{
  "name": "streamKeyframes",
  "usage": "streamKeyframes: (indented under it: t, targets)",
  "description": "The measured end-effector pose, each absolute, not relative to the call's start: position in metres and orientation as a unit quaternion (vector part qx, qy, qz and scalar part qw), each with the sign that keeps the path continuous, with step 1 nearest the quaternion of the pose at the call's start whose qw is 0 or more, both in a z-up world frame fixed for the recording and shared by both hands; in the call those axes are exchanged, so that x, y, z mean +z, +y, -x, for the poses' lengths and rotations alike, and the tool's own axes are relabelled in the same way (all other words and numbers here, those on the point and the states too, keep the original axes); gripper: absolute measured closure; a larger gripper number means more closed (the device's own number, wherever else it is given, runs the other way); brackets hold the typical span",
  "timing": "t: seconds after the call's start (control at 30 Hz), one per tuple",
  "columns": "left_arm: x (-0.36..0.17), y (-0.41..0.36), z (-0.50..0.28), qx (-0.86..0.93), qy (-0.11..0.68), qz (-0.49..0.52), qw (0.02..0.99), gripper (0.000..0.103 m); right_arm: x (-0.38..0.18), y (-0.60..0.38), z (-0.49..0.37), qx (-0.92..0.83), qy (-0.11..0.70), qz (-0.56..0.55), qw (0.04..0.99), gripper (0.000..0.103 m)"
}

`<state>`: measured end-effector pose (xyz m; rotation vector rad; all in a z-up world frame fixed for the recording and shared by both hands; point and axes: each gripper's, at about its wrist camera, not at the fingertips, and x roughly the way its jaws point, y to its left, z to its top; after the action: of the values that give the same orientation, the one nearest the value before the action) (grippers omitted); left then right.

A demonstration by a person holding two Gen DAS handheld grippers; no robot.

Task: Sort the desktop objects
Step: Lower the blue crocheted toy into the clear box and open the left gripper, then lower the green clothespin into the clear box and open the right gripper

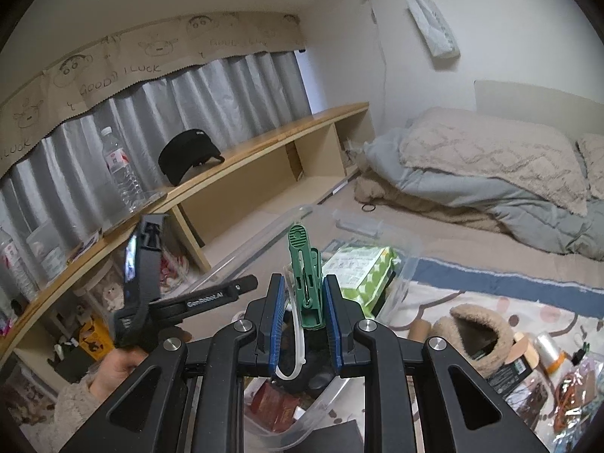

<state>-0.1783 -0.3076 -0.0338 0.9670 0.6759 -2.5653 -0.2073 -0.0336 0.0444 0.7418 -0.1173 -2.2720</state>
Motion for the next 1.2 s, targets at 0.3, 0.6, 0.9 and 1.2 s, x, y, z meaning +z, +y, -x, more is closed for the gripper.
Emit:
streamKeyframes:
  t: [0.3, 0.6, 0.9, 1.2]
  targets:
    - [-0.016, -0.293, 0.152, -0.917, 0.204, -0.301, 0.163, 0.023, 0.009, -0.050, 0.215, -0.857, -0.056, -0.343, 0.380, 0.082]
    - [-0.009, -0.285, 0.129, -0.927, 0.179, -0.279, 0.175, 0.023, -0.021, -0.081, 0.212, -0.822, -0.049, -0.397, 0.406, 0.082]
    - [0.002, -0.290, 0.113, -0.936, 0.148, -0.246, 0.204, 0.023, -0.052, -0.112, 0.211, -0.782, -0.043, -0.461, 0.418, 0.082]
    - [0.002, -0.284, 0.111, -0.939, 0.132, -0.243, 0.204, 0.023, -0.076, -0.118, 0.214, -0.760, -0.034, -0.509, 0.404, 0.082]
